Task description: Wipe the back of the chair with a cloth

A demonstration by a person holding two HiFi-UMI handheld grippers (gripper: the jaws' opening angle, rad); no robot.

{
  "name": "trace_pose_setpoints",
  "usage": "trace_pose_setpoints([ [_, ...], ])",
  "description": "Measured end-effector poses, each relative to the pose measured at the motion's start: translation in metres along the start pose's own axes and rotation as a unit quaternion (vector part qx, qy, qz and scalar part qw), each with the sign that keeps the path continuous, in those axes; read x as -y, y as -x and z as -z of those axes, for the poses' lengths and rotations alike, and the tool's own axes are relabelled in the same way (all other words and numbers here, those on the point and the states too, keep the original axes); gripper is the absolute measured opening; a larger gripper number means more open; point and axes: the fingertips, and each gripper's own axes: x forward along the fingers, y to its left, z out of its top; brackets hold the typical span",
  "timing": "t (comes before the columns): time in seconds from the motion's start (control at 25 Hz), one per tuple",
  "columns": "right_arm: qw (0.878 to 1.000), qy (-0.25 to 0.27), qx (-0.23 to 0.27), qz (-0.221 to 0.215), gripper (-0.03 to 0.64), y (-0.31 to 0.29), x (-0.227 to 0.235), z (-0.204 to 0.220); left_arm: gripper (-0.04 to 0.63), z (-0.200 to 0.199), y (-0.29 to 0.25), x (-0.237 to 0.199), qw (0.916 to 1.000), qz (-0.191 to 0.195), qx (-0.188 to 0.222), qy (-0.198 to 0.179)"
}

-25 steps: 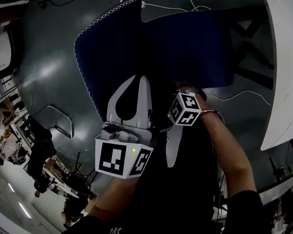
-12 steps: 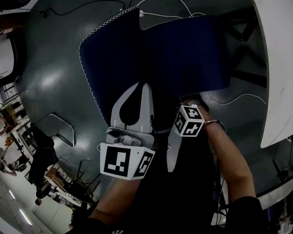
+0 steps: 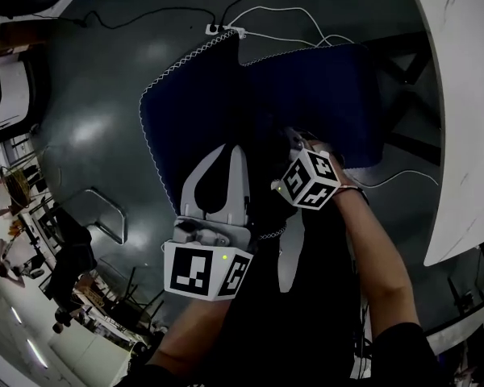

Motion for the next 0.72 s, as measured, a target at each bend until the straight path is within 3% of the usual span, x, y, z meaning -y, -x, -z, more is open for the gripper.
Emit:
trace_pose_setpoints([
  [0.52, 0.992, -0.022, 0.051, 0.115, 0.083, -0.016, 0.134, -0.056, 0.009, -0.018, -0.036, -0.031, 0.9994, -0.034, 0.005, 0.011],
  [0.72, 0.991, -0.009, 0.058, 0.124, 0.083, -0.029, 0.155, -0.073, 0.009, -0.018, -0.041, -0.041, 0.9989, -0.042, 0.009, 0.017],
])
